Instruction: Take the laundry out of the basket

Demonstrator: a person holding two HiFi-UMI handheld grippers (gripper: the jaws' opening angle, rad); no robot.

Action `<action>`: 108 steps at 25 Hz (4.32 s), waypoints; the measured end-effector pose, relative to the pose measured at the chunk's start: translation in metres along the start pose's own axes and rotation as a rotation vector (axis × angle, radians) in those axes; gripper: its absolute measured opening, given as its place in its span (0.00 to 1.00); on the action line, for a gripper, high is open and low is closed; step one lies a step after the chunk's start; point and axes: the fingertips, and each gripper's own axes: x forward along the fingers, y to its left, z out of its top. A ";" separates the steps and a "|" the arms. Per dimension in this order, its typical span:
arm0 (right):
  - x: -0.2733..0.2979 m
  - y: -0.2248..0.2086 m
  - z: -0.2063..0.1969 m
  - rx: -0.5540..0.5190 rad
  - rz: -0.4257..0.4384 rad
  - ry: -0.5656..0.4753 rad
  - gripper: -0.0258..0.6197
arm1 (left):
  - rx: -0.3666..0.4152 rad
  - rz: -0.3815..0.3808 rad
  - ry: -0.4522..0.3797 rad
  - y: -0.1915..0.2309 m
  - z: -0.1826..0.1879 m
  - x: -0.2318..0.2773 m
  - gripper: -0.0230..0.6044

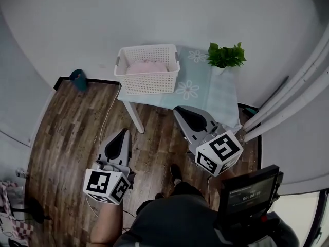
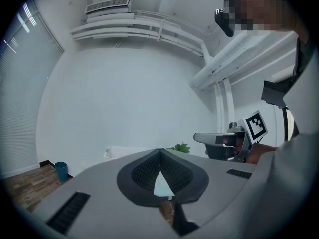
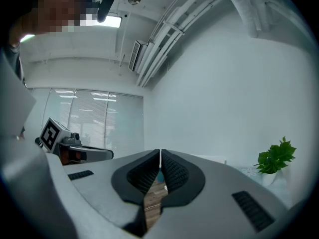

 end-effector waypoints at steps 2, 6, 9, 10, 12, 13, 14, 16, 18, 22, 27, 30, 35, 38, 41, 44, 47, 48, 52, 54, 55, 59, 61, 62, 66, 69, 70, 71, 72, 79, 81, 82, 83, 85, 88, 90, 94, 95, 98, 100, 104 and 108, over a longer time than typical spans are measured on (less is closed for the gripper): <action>0.014 -0.016 -0.002 0.004 0.029 0.001 0.07 | 0.004 0.008 0.004 0.005 0.002 0.021 0.05; 0.037 -0.051 0.002 -0.004 0.051 -0.032 0.07 | 0.035 0.027 -0.002 0.012 0.008 0.062 0.05; 0.050 -0.086 0.006 0.015 0.029 -0.062 0.07 | 0.048 0.049 -0.006 0.018 0.012 0.094 0.05; 0.055 -0.097 0.005 0.023 0.035 -0.061 0.07 | 0.056 0.056 -0.003 0.020 0.013 0.105 0.05; 0.064 -0.115 0.002 0.035 0.053 -0.052 0.07 | 0.065 0.069 0.007 0.023 0.016 0.124 0.05; 0.069 -0.122 0.001 0.040 0.061 -0.048 0.07 | 0.068 0.073 0.010 0.025 0.017 0.131 0.05; 0.073 -0.128 0.000 0.044 0.068 -0.044 0.07 | 0.067 0.078 0.012 0.027 0.019 0.137 0.05; 0.081 -0.137 0.000 0.049 0.083 -0.041 0.07 | 0.059 0.086 0.010 0.031 0.020 0.146 0.05; 0.089 -0.144 0.000 0.046 0.100 -0.040 0.07 | 0.062 0.094 0.009 0.036 0.022 0.154 0.05; 0.107 -0.158 -0.003 0.045 0.106 -0.030 0.07 | 0.089 0.104 0.017 0.048 0.027 0.168 0.05; 0.136 -0.159 -0.004 0.031 0.117 -0.016 0.07 | 0.075 0.102 0.011 0.076 0.029 0.183 0.05; 0.155 -0.161 -0.006 0.018 0.097 -0.004 0.07 | 0.075 0.080 0.007 0.095 0.030 0.191 0.05; 0.199 -0.155 -0.007 -0.002 0.073 0.029 0.09 | 0.078 0.050 -0.002 0.141 0.039 0.199 0.05; 0.228 -0.152 -0.009 -0.009 0.052 0.047 0.13 | 0.087 0.030 -0.012 0.170 0.047 0.201 0.05; 0.254 -0.150 -0.018 -0.022 0.045 0.087 0.21 | 0.077 0.005 -0.012 0.197 0.046 0.205 0.05; 0.276 -0.151 -0.026 -0.038 0.038 0.124 0.27 | 0.068 -0.011 -0.009 0.220 0.043 0.206 0.05; 0.295 -0.152 -0.031 -0.065 0.045 0.150 0.34 | 0.060 -0.028 0.001 0.239 0.040 0.211 0.05; 0.301 -0.153 -0.032 -0.075 0.052 0.159 0.37 | 0.058 -0.031 0.005 0.245 0.039 0.214 0.05; 0.326 -0.161 -0.041 -0.072 0.095 0.210 0.44 | 0.029 -0.034 0.009 0.261 0.037 0.229 0.05; 0.336 -0.167 -0.047 -0.086 0.112 0.242 0.46 | 0.035 -0.032 0.012 0.265 0.039 0.238 0.05; 0.341 -0.172 -0.052 -0.092 0.120 0.262 0.47 | 0.041 -0.028 0.014 0.268 0.040 0.244 0.05; 0.361 -0.185 -0.080 -0.121 0.194 0.369 0.58 | 0.043 -0.016 0.039 0.277 0.034 0.275 0.05; 0.369 -0.191 -0.095 -0.134 0.230 0.422 0.63 | 0.045 -0.013 0.050 0.279 0.031 0.288 0.05; 0.373 -0.195 -0.102 -0.138 0.244 0.444 0.65 | 0.049 -0.011 0.054 0.280 0.030 0.294 0.05; 0.386 -0.205 -0.137 -0.161 0.309 0.560 0.70 | 0.048 0.008 0.087 0.286 0.021 0.315 0.05; 0.393 -0.208 -0.173 -0.201 0.363 0.683 0.75 | 0.050 0.011 0.104 0.288 0.012 0.325 0.05; 0.395 -0.209 -0.185 -0.206 0.374 0.717 0.76 | 0.051 0.002 0.116 0.287 0.009 0.328 0.05; 0.397 -0.210 -0.198 -0.205 0.385 0.750 0.77 | 0.053 -0.011 0.129 0.286 0.006 0.331 0.05; 0.397 -0.210 -0.210 -0.205 0.400 0.783 0.77 | 0.057 -0.023 0.141 0.284 0.004 0.333 0.05; 0.403 -0.219 -0.265 -0.306 0.488 0.935 0.78 | 0.076 -0.021 0.167 0.288 -0.001 0.339 0.05; 0.406 -0.222 -0.278 -0.320 0.513 0.975 0.78 | 0.083 -0.012 0.172 0.290 -0.002 0.340 0.05; 0.407 -0.223 -0.284 -0.332 0.520 0.994 0.78 | 0.086 -0.008 0.175 0.291 -0.002 0.340 0.05; 0.409 -0.225 -0.291 -0.348 0.524 1.011 0.79 | 0.089 -0.002 0.178 0.292 -0.003 0.340 0.05; 0.414 -0.228 -0.302 -0.372 0.529 1.037 0.79 | 0.092 0.009 0.183 0.297 -0.003 0.338 0.05; 0.420 -0.229 -0.321 -0.347 0.545 1.068 0.79 | 0.092 0.034 0.183 0.304 -0.003 0.335 0.05; 0.423 -0.232 -0.333 -0.332 0.544 1.083 0.78 | 0.096 0.049 0.181 0.308 -0.002 0.334 0.05; 0.426 -0.236 -0.352 -0.352 0.561 1.114 0.78 | 0.097 0.072 0.187 0.315 -0.002 0.331 0.05; 0.426 -0.236 -0.356 -0.348 0.569 1.123 0.78 | 0.095 0.078 0.189 0.317 -0.003 0.330 0.05; 0.423 -0.233 -0.364 -0.325 0.600 1.150 0.78 | 0.091 0.090 0.198 0.321 -0.005 0.329 0.05; 0.422 -0.230 -0.369 -0.337 0.623 1.165 0.78 | 0.089 0.097 0.203 0.323 -0.007 0.327 0.05; 0.425 -0.224 -0.380 -0.339 0.629 1.182 0.78 | 0.088 0.118 0.210 0.329 -0.008 0.324 0.05; 0.427 -0.221 -0.384 -0.359 0.600 1.199 0.74 | 0.076 0.143 0.213 0.334 -0.011 0.323 0.05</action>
